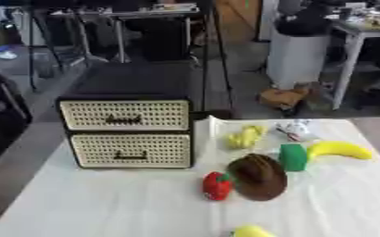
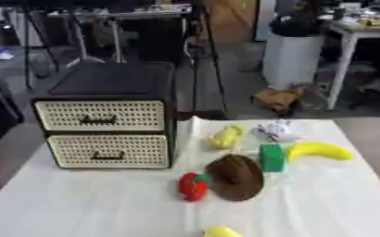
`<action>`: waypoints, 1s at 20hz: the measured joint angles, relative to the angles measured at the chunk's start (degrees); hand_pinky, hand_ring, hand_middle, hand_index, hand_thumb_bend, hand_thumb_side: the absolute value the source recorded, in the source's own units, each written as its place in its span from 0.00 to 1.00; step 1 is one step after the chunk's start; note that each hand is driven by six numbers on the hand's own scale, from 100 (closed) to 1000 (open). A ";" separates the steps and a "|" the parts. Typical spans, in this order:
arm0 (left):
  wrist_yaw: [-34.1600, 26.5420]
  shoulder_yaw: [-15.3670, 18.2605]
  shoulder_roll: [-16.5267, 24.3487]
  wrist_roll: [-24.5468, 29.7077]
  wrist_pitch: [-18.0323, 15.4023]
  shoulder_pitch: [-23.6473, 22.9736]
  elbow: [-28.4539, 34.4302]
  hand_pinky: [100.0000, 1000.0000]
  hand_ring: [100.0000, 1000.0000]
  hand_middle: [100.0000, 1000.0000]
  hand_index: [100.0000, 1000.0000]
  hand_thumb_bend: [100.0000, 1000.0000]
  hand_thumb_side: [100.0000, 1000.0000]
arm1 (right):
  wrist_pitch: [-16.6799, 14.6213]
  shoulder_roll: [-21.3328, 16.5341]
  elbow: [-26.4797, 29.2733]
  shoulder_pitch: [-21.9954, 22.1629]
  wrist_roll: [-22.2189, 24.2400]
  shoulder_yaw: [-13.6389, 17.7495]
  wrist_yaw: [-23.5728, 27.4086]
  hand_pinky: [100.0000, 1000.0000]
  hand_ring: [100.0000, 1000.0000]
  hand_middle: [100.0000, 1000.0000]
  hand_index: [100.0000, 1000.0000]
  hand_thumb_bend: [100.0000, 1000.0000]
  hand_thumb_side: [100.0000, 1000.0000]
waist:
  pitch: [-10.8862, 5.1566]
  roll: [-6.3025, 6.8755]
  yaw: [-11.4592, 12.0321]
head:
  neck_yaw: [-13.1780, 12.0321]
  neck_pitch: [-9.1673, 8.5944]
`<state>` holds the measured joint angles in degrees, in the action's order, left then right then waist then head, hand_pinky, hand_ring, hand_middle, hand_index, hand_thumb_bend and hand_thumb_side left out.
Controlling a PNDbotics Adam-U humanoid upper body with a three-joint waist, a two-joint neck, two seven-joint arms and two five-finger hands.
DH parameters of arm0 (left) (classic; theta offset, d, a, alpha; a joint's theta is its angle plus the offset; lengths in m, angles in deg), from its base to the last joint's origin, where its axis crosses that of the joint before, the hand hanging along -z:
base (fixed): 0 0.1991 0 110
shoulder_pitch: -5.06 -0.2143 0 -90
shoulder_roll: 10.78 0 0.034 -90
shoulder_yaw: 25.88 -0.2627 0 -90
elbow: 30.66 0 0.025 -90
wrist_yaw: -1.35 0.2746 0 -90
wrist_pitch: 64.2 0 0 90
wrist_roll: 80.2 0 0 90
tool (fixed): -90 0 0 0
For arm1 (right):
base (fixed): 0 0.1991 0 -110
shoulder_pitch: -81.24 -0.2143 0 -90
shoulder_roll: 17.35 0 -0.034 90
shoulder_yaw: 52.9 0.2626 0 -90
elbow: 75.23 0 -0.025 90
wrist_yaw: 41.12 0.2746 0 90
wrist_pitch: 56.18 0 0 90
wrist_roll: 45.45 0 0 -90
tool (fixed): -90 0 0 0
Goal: Pick up objects from table and place into drawer.
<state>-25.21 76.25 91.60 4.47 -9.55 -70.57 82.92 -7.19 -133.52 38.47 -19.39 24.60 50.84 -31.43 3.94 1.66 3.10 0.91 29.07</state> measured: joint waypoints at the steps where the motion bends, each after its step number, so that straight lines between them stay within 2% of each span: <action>1: 0.08 0.00 0.02 -0.03 0.00 -0.06 0.00 0.49 0.64 0.70 0.92 0.11 0.93 | 0.00 0.00 0.00 0.00 -0.02 0.00 0.00 0.62 0.75 0.69 0.82 0.09 1.00 | -0.01 0.00 0.00 | 0.02 0.00; 7: 1.32 -0.03 0.61 -0.32 0.50 -0.38 0.00 0.47 0.62 0.66 0.91 0.07 0.93 | 0.08 -0.01 0.00 0.00 -0.17 -0.05 0.00 0.62 0.74 0.69 0.82 0.09 1.00 | -0.01 0.00 0.02 | 0.12 0.09; 11: 5.29 -0.02 2.21 -1.08 2.24 -0.87 0.02 0.45 0.60 0.62 0.91 0.00 0.88 | 0.19 -0.02 0.00 0.00 -0.32 -0.22 -0.02 0.62 0.74 0.69 0.82 0.08 1.00 | -0.01 0.05 0.07 | 0.12 0.77; 20: 20.75 -2.11 7.33 -0.21 11.78 -2.32 0.12 0.35 0.51 0.49 0.88 0.00 0.81 | 0.40 -0.03 0.00 0.00 -0.47 -0.34 -0.02 0.62 0.74 0.69 0.82 0.08 1.00 | -0.13 0.37 -0.07 | -0.35 4.09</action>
<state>-4.45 74.14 98.92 4.27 2.22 -72.89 83.04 -6.79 -133.55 38.47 -19.38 24.13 50.50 -31.45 3.81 2.04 3.04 0.56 33.16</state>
